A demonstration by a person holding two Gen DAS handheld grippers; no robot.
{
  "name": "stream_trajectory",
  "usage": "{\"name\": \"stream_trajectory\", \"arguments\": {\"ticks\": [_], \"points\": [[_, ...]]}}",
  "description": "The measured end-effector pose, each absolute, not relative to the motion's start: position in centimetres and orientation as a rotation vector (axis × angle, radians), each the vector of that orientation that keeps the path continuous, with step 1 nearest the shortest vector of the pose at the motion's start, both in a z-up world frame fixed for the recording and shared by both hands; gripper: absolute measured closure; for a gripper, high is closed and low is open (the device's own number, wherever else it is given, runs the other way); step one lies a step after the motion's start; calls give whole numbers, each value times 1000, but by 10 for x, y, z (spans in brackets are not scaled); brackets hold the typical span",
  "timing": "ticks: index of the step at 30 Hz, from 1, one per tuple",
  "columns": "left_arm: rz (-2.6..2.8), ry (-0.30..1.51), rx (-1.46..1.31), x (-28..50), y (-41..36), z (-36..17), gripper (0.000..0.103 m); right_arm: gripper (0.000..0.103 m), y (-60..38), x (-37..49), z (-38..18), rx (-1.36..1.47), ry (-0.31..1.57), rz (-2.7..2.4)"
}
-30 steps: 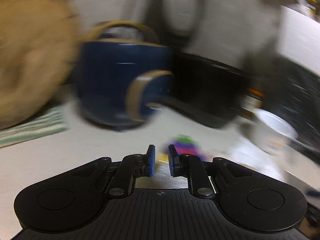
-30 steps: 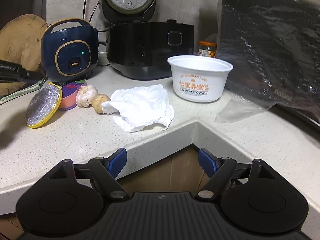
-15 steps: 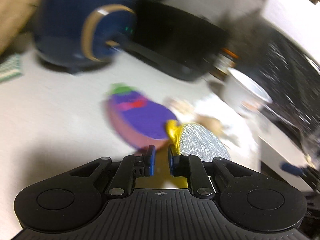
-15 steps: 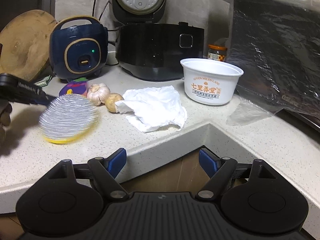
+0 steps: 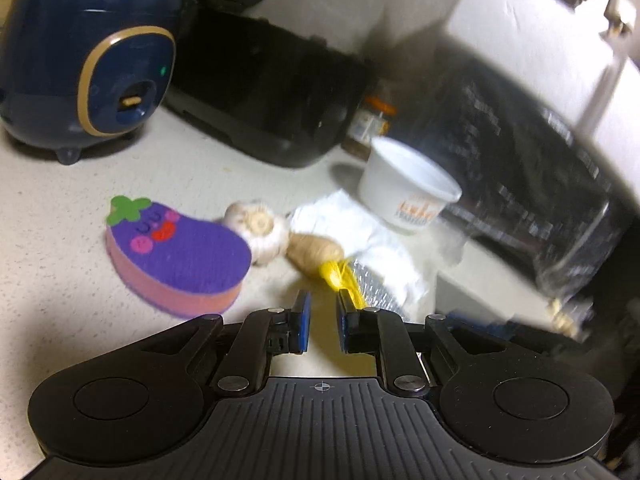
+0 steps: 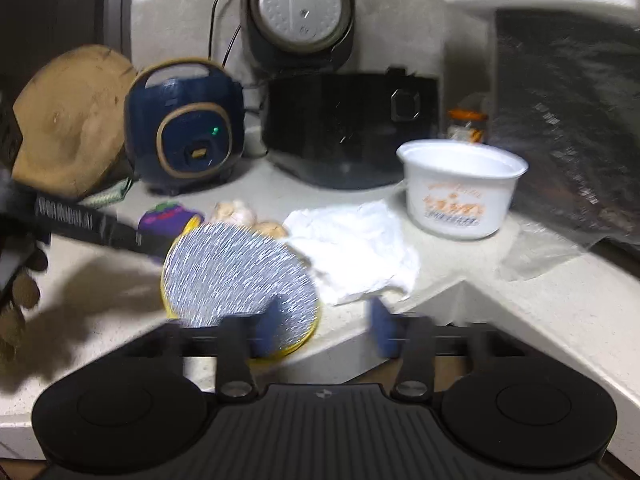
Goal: Collect trash
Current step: 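Grasp the scrubber pad's yellow rim with the right gripper and lift it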
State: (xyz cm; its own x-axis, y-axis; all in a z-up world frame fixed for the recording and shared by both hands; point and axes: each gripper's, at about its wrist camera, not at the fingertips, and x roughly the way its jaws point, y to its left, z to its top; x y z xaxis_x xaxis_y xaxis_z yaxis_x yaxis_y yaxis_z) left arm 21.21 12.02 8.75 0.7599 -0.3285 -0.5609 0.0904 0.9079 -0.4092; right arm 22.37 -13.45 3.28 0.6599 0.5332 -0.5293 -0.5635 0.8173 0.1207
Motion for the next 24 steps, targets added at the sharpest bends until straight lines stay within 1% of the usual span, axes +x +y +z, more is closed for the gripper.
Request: {"name": "stream_trajectory", "arguments": {"ticks": [7, 9, 11, 13, 18, 21, 24], "points": [[-192, 577, -365, 207, 128, 104, 87, 65, -138, 221, 27, -43, 585, 639], [-186, 576, -355, 211, 126, 105, 87, 64, -144, 221, 27, -17, 587, 638], [-186, 614, -336, 218, 121, 97, 87, 58, -150, 222, 27, 22, 593, 644], [-189, 666, -323, 228, 112, 84, 87, 50, -157, 221, 28, 56, 592, 641], [-248, 740, -326, 237, 92, 63, 87, 46, -176, 221, 29, 133, 618, 630], [-286, 754, -312, 235, 77, 60, 87, 44, -184, 221, 27, 158, 632, 627], [-333, 771, -297, 234, 64, 61, 86, 40, -185, 224, 22, 188, 653, 632]]}}
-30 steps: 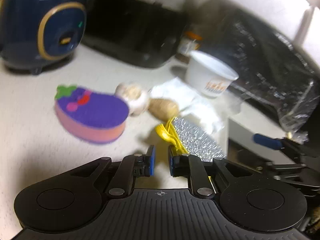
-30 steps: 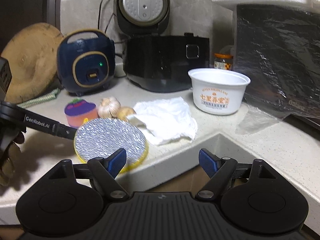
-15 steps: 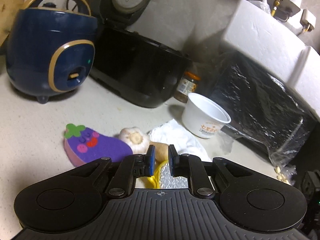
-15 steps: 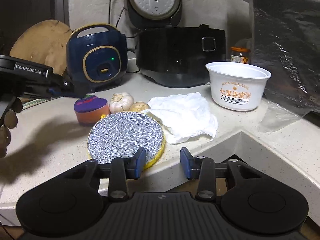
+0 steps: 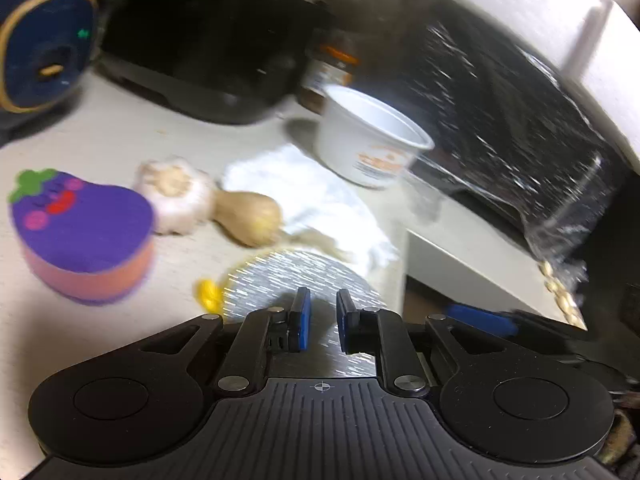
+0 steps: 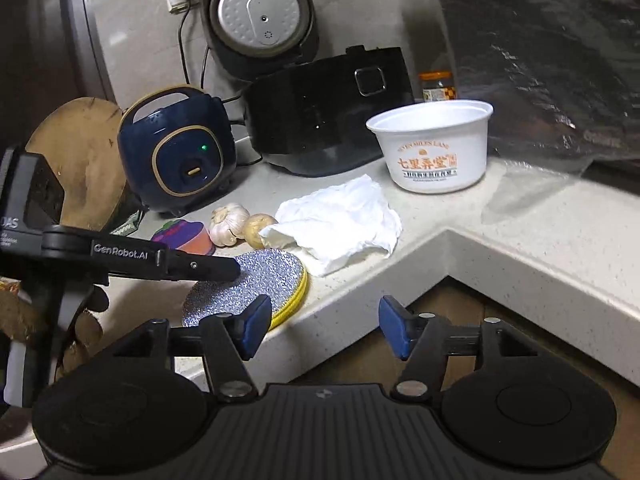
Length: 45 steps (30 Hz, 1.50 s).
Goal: Collect trash
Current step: 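Grasp the scrubber pad's yellow rim with the right gripper and lift it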
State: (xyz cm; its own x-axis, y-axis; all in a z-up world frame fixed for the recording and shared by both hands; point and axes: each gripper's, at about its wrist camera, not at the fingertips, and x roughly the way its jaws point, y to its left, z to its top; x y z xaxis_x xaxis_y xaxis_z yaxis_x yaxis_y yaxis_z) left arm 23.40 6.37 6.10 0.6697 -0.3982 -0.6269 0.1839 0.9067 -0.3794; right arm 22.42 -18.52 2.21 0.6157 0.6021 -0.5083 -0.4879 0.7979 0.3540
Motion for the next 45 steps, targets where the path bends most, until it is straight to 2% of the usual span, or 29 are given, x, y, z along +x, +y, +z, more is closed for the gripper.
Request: {"name": "stream_trajectory", "arguments": {"ticks": [4, 9, 18, 30, 32, 37, 45], "points": [[-352, 780, -264, 230, 54, 65, 86, 39, -181, 232, 11, 263, 702, 674], [-223, 678, -237, 232, 80, 82, 86, 40, -178, 230, 6, 259, 700, 689], [-197, 774, -309, 250, 99, 58, 86, 37, -186, 228, 4, 294, 714, 707], [-283, 801, -306, 239, 64, 57, 85, 36, -175, 231, 4, 336, 734, 750], [-288, 803, -296, 237, 59, 57, 85, 43, -173, 231, 3, 346, 743, 768], [-309, 792, -287, 236, 54, 60, 82, 75, -178, 222, 16, 306, 703, 787], [-318, 731, -332, 251, 44, 78, 82, 82, -224, 218, 25, 338, 630, 685]]}}
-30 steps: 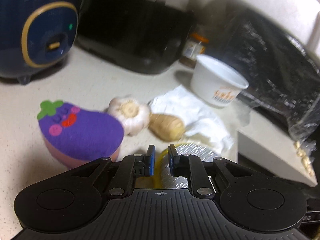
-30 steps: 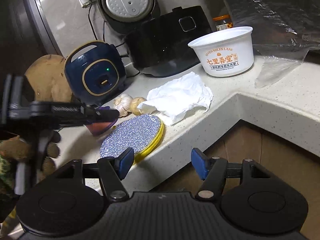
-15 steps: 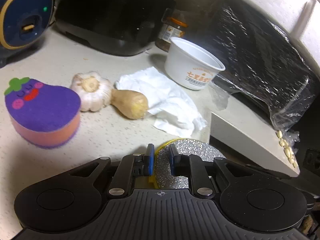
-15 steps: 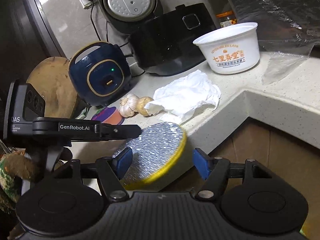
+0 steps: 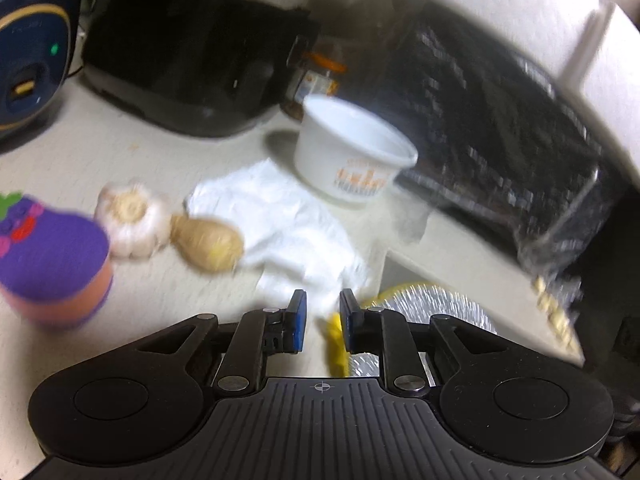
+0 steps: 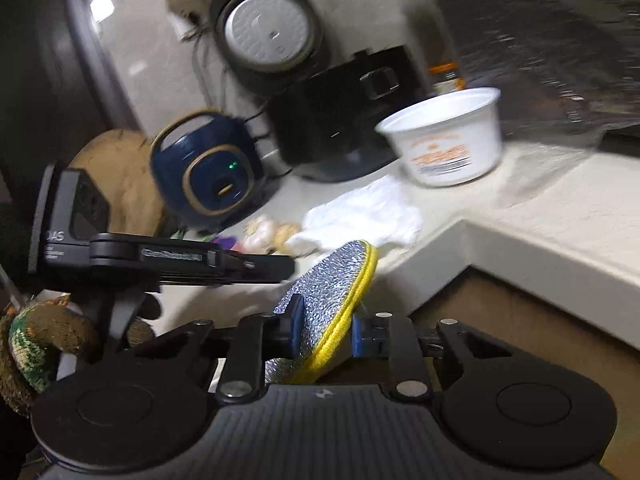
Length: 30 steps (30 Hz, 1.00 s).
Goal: Collect trash
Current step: 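Grasp the scrubber pad's yellow rim with the right gripper and lift it, then carry the scrubber pad into the bin and open the right gripper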
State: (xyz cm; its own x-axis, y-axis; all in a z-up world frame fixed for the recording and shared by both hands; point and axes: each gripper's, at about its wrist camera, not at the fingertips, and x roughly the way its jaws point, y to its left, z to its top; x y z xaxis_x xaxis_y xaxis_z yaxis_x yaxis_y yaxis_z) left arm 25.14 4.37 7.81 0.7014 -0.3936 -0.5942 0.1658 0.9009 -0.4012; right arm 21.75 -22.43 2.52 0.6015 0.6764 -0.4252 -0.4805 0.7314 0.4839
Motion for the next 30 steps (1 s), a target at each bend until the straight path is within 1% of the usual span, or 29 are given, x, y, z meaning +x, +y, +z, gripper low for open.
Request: {"name": "stream_trajectory", "arguments": {"ticks": [3, 6, 10, 14, 18, 23, 24, 26, 27, 29, 30], "points": [[-309, 691, -408, 271, 46, 93, 82, 82, -247, 218, 20, 356, 612, 612], [-291, 698, -503, 306, 46, 101, 82, 86, -267, 214, 8, 373, 620, 560], [-239, 690, -611, 358, 42, 108, 82, 87, -295, 210, -12, 428, 648, 529], [-149, 701, -554, 400, 25, 107, 82, 89, -314, 207, -30, 482, 669, 517], [-64, 734, -469, 428, 5, 93, 82, 89, -325, 204, -45, 504, 688, 513], [-32, 766, -406, 445, -15, 70, 78, 89, -342, 199, -69, 544, 730, 485], [-34, 771, -392, 444, -18, 67, 80, 89, -344, 196, -72, 550, 737, 479], [-25, 786, -376, 440, -23, 66, 86, 89, -350, 192, -79, 564, 745, 461], [-39, 775, -380, 434, -23, 67, 86, 89, -353, 190, -81, 571, 746, 455], [-77, 730, -360, 418, -25, 73, 90, 89, -360, 184, -85, 593, 746, 446], [-94, 707, -335, 408, -26, 79, 89, 89, -363, 182, -87, 604, 745, 443]]}}
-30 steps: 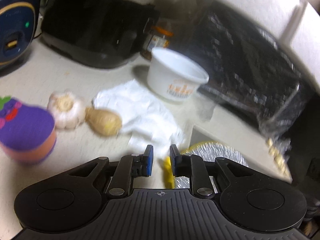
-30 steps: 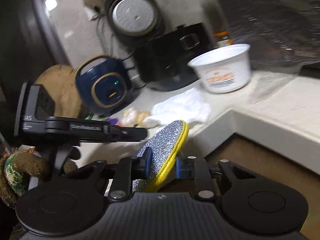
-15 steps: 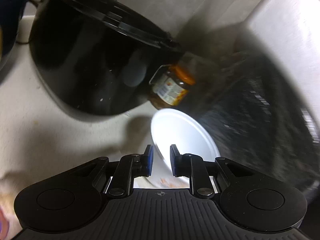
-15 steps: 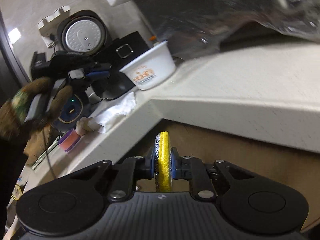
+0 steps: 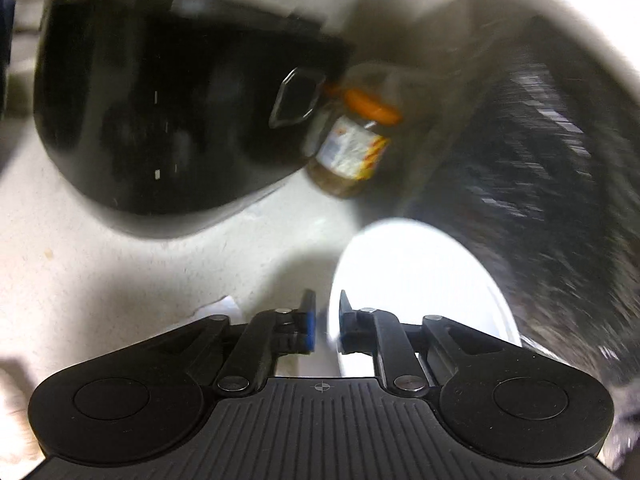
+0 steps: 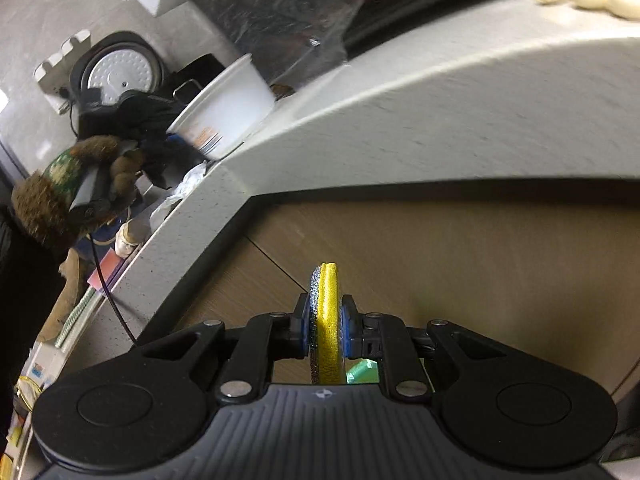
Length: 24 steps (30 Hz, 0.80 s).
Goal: Collect trash
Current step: 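Carry the scrubber pad into the bin and open the right gripper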
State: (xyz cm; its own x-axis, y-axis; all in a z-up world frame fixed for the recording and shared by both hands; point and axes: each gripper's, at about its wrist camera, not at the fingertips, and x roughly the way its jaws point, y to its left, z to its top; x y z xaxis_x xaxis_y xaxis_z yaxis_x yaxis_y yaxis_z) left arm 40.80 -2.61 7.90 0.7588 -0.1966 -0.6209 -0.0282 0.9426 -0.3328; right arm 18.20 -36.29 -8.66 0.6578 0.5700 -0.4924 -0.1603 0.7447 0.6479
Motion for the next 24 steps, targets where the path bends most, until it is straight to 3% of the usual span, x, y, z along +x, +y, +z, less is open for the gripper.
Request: {"name": "stream_trajectory", "arguments": {"ticks": [8, 12, 17, 24], "points": [[-271, 576, -235, 280, -36, 121, 90, 89, -373, 161, -99, 644, 766, 427], [-420, 566, -187, 197, -60, 99, 90, 89, -379, 149, -109, 631, 785, 374], [-465, 721, -148, 145, -90, -9, 90, 89, -390, 137, -130, 650, 837, 333], [-303, 1087, -207, 170, -91, -199, 90, 89, -392, 127, -153, 604, 848, 235]]}}
